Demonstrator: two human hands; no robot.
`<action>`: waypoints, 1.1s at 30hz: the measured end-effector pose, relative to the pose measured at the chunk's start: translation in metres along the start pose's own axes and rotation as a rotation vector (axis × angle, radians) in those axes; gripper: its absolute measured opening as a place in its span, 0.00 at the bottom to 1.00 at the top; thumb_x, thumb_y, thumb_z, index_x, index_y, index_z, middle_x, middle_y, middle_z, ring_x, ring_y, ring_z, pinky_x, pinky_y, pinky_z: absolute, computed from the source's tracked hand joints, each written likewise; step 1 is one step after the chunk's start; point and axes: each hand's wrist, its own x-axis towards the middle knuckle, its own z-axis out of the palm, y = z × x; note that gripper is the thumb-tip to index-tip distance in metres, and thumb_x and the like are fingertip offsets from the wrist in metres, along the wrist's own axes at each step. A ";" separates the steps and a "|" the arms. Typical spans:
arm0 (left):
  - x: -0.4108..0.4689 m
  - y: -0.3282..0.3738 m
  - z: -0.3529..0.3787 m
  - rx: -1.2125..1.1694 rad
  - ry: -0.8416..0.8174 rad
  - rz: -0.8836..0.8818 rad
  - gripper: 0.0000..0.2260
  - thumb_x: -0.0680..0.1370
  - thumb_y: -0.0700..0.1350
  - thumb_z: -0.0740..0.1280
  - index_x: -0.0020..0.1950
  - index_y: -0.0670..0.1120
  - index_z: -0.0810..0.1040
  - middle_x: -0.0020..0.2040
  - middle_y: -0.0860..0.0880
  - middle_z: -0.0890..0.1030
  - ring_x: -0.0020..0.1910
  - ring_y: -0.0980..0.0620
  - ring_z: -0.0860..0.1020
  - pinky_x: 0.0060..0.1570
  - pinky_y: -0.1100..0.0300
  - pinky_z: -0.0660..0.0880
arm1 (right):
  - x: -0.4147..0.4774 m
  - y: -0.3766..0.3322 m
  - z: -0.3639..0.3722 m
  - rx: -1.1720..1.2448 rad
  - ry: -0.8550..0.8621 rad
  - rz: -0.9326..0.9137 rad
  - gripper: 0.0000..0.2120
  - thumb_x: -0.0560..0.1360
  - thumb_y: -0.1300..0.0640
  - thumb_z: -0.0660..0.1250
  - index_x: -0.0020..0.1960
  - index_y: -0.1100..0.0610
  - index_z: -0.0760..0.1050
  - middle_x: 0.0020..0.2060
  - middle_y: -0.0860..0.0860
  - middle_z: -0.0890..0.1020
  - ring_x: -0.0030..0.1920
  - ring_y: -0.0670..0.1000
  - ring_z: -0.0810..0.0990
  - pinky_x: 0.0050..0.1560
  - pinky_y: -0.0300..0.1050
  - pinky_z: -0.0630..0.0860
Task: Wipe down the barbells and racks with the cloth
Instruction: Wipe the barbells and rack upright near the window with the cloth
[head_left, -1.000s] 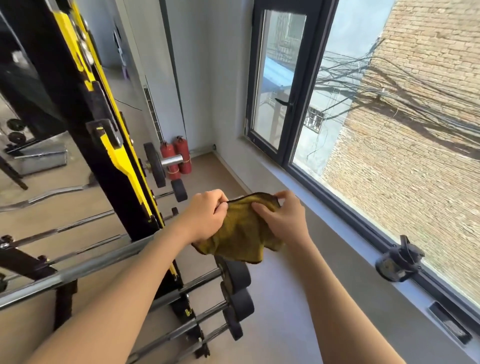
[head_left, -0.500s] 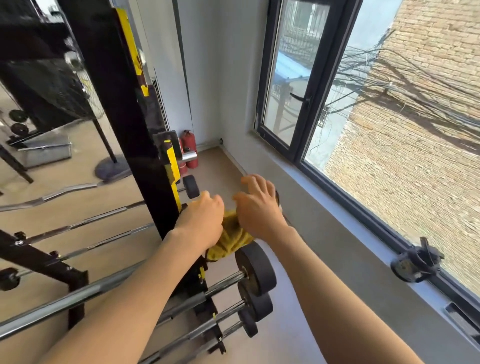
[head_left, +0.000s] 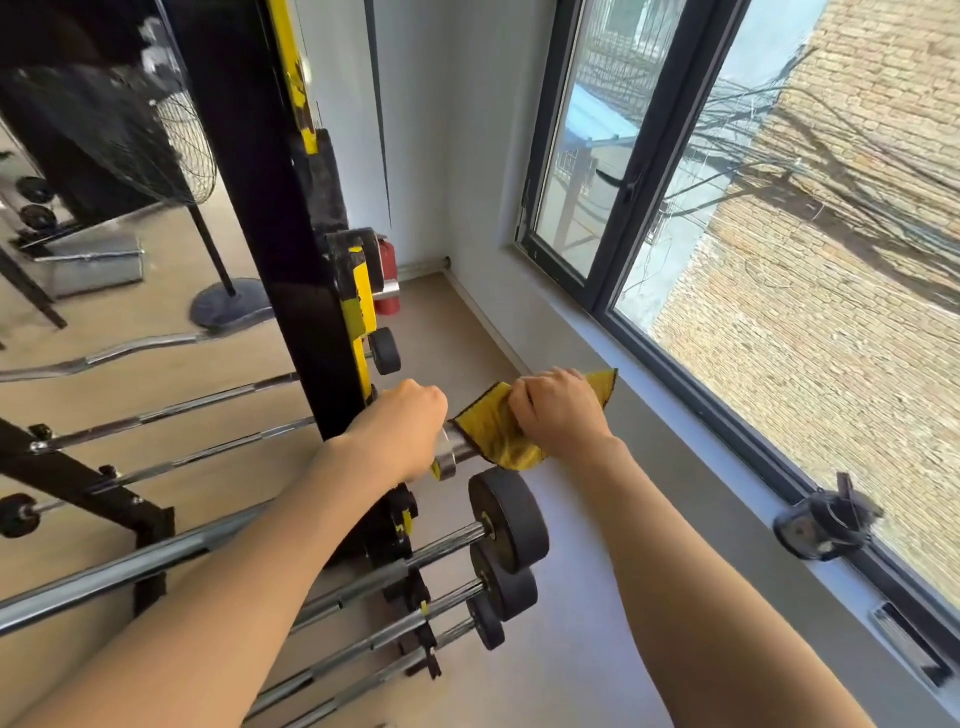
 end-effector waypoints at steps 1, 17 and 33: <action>-0.001 0.000 0.000 -0.009 -0.009 0.003 0.07 0.78 0.35 0.70 0.48 0.43 0.74 0.48 0.43 0.78 0.33 0.50 0.73 0.28 0.59 0.68 | -0.001 -0.004 0.002 0.012 0.045 0.087 0.22 0.82 0.46 0.47 0.32 0.48 0.67 0.31 0.44 0.74 0.40 0.51 0.74 0.59 0.53 0.72; 0.011 0.016 0.023 0.040 0.024 -0.035 0.23 0.70 0.56 0.82 0.56 0.46 0.78 0.51 0.45 0.82 0.48 0.42 0.83 0.44 0.51 0.82 | -0.032 -0.042 0.037 0.261 0.348 0.278 0.16 0.83 0.50 0.57 0.50 0.56 0.81 0.52 0.52 0.81 0.62 0.58 0.76 0.73 0.63 0.67; -0.001 0.019 0.028 0.063 0.093 -0.038 0.19 0.74 0.53 0.79 0.57 0.45 0.79 0.44 0.47 0.76 0.43 0.45 0.80 0.43 0.52 0.81 | -0.001 -0.059 0.013 1.680 0.500 1.451 0.28 0.79 0.30 0.60 0.56 0.55 0.75 0.48 0.54 0.83 0.51 0.59 0.85 0.57 0.57 0.82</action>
